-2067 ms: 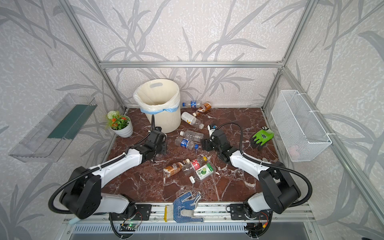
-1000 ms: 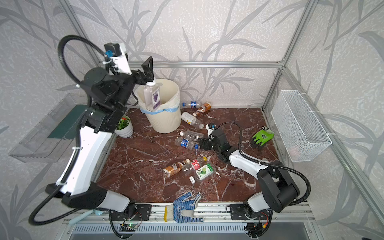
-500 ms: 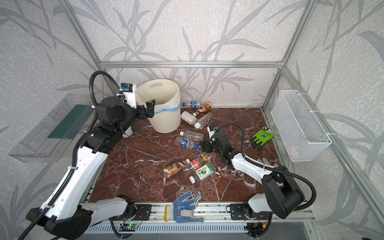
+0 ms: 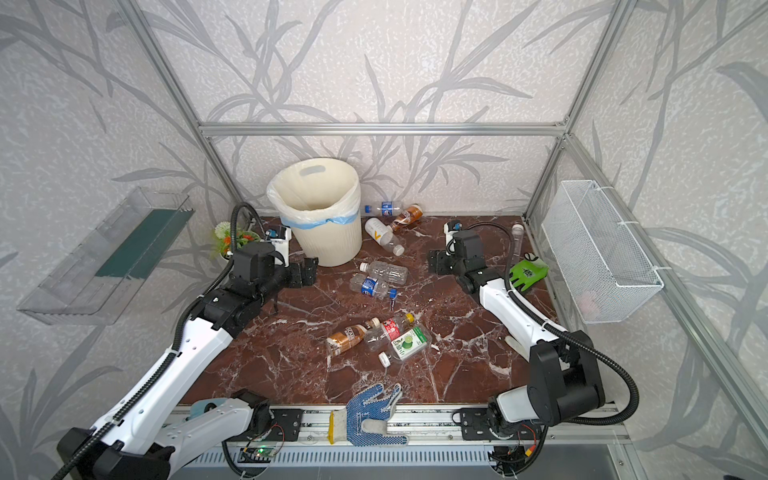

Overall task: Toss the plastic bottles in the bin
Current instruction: 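Move right gripper to clear bottle by far wall while left arm withdraws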

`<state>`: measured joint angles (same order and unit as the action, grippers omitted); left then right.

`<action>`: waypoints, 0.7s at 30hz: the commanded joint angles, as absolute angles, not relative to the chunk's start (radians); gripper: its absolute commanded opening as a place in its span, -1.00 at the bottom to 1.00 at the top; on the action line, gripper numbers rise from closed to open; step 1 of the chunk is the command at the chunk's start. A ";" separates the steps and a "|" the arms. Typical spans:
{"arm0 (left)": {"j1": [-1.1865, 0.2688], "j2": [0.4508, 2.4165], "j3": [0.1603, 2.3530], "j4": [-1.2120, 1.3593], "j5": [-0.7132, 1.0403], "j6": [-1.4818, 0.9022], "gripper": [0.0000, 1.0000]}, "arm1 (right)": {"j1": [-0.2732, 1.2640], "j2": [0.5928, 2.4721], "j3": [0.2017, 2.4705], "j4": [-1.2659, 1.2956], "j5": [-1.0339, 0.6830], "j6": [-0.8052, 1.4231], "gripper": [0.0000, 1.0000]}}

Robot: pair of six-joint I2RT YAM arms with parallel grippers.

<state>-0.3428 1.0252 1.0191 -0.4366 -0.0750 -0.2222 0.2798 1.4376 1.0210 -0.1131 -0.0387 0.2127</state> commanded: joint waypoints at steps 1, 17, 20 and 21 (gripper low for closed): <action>-0.339 1.007 0.986 -0.404 -0.044 -0.276 0.88 | 0.253 1.463 1.067 -0.244 0.049 0.218 0.73; -0.334 1.033 0.941 -0.391 -0.031 -0.241 0.88 | 0.055 1.788 1.313 -0.353 0.492 0.384 0.81; -0.328 1.049 0.934 -0.374 0.000 -0.247 0.89 | 0.057 1.855 1.383 -0.377 0.610 0.373 0.82; -0.327 1.057 0.935 -0.376 0.007 -0.248 0.88 | 0.055 1.873 1.405 -0.383 0.650 0.369 0.83</action>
